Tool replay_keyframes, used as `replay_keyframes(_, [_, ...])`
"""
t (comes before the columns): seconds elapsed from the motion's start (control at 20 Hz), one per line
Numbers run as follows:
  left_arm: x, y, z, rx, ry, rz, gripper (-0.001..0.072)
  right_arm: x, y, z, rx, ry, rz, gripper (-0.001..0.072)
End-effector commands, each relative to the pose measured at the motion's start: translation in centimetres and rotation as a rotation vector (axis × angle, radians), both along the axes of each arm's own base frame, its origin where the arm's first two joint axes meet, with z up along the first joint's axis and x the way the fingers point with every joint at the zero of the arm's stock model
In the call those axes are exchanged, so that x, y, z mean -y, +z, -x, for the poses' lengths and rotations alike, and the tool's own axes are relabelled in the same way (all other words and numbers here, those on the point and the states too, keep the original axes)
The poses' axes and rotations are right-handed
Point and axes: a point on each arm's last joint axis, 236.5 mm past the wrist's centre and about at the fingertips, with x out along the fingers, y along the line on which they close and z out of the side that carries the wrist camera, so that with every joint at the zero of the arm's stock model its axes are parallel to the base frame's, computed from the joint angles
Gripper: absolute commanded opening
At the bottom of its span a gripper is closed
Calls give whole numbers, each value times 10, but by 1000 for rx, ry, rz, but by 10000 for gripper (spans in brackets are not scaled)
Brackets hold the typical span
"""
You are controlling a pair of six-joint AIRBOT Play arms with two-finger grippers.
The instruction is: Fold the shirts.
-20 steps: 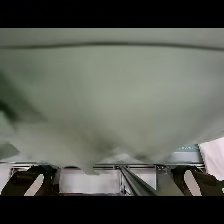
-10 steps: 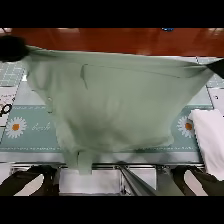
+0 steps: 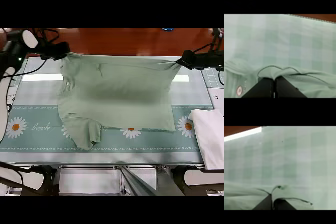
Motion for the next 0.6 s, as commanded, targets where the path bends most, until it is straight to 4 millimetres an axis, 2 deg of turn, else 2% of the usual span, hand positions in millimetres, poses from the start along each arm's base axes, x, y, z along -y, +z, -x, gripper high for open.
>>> replay_keyframes(0.0, [9,-40,-16,-79,54,129,21,-1,-36,-32,-52,-6,-48,23])
replay_keyframes(0.15, [7,-44,-18,-95,80,198,21,1,-43,-35,-58,-11,-48,23])
replay_keyframes(0.35, [3,-47,-18,-88,45,167,21,4,-50,-36,-65,-13,-32,23])
replay_keyframes(0.55, [9,-67,-14,-118,-19,123,21,1,-69,-36,-100,-11,-42,23])
